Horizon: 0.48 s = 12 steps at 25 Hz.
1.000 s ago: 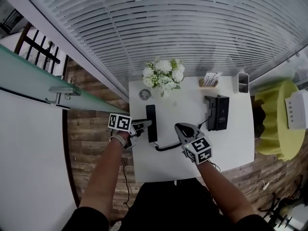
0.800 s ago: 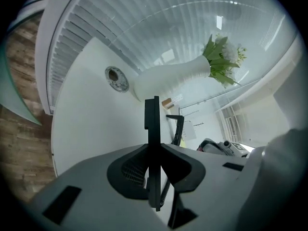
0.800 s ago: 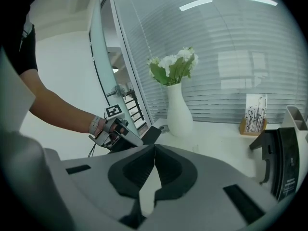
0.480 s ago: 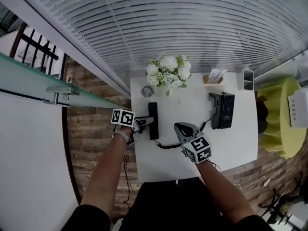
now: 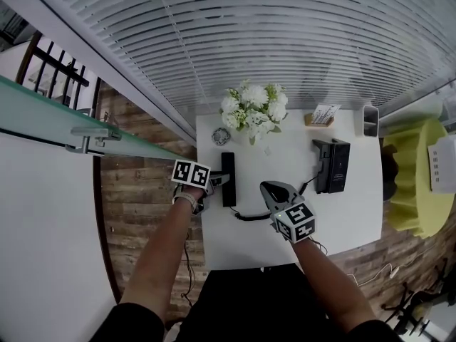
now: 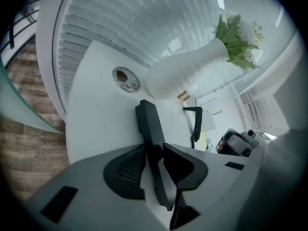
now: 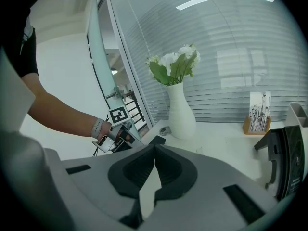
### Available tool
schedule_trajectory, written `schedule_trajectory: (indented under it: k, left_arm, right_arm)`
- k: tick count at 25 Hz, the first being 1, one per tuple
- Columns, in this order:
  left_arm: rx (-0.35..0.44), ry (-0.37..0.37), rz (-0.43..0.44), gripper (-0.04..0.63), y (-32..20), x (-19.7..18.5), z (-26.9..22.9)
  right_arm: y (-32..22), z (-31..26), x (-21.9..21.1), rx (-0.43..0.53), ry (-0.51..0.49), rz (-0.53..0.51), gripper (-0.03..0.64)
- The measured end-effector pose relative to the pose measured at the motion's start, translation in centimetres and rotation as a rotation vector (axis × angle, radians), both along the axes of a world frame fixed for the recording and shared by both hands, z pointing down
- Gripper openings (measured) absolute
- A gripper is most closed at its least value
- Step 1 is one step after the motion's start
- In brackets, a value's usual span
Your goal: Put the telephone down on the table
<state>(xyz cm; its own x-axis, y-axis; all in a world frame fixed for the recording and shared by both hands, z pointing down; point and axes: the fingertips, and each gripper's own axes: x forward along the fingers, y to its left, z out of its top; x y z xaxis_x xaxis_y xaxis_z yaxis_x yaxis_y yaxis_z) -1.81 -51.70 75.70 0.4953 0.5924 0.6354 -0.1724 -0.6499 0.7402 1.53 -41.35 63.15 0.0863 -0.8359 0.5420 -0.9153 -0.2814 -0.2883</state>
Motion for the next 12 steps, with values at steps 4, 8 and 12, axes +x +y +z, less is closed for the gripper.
schedule_trajectory:
  k: [4, 8, 12]
  left_arm:
    - [0.094, -0.036, 0.015, 0.129, -0.32, -0.17, 0.2]
    - [0.182, -0.059, 0.035, 0.129, -0.39, 0.03, 0.1]
    - [0.263, -0.068, 0.038, 0.13, -0.37, 0.09, -0.1]
  right_arm:
    - [0.0, -0.3, -0.02, 0.009, 0.0, -0.005, 0.021]
    - [0.14, -0.51, 0.04, 0.014, -0.001, -0.003, 0.022]
    - [0.29, -0.83, -0.01, 0.022, -0.001, -0.006, 0.021]
